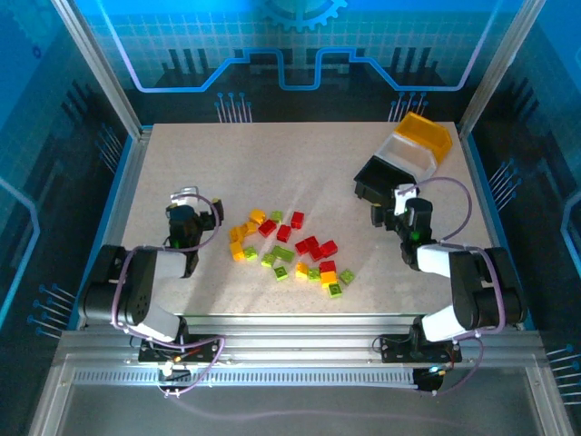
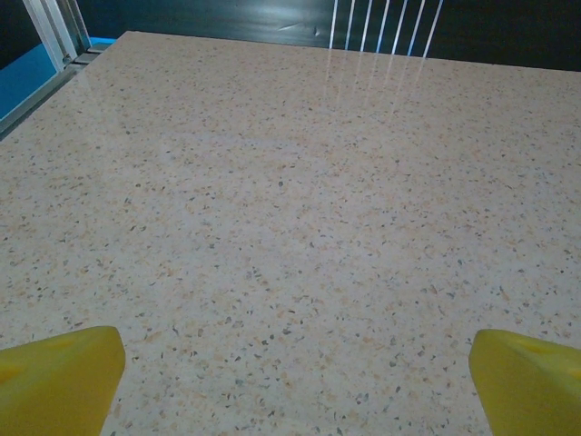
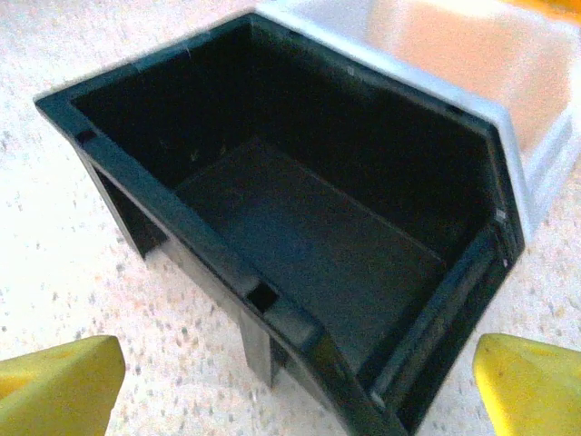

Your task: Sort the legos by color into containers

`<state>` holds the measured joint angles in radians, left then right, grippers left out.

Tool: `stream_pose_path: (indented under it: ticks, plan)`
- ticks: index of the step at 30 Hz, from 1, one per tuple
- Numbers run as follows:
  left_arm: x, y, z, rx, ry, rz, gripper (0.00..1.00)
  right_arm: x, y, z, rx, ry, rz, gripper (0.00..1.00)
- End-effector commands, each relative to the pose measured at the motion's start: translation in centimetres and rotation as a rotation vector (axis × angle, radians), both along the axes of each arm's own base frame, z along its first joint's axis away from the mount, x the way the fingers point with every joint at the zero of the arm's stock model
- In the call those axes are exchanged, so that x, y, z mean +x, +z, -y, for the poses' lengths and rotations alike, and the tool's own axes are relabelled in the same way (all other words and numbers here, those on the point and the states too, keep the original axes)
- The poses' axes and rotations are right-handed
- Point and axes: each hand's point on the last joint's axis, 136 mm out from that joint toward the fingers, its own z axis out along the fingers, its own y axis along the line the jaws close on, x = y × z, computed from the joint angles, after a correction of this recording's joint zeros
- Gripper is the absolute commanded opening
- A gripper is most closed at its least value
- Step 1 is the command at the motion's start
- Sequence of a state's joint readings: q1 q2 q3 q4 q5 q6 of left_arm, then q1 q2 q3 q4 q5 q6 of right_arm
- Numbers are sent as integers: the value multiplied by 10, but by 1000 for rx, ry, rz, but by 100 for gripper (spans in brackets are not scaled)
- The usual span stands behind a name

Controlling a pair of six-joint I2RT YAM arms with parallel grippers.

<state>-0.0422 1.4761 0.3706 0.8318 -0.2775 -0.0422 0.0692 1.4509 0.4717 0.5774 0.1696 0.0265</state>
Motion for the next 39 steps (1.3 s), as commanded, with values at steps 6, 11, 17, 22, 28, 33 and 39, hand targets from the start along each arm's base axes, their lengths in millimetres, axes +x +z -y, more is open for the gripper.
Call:
stream_pose_path:
  ticks: [6, 11, 17, 22, 28, 33, 39]
  plan:
    - [7, 70, -15, -74, 116, 77, 99, 0, 63, 11, -18, -165, 42, 100]
    - [7, 99, -29, -342, 270, 225, 99, 4, 78, 42, 176, -435, -35, 100]
    - [-7, 88, -46, -771, 417, 165, 99, 27, 60, 23, 426, -328, -276, 100]
    - [5, 97, -23, -856, 266, 148, 99, 45, 46, -20, 459, -136, -386, 100]
    - [7, 98, 7, -904, 178, 10, 95, 69, 22, -54, 328, -99, -511, 100]
    - [2, 98, 38, -921, 92, -80, 92, 82, -2, -73, 328, -113, -583, 100]
    - [0, 97, 71, -933, -1, -163, 89, 85, -10, -120, 378, -98, -615, 98]
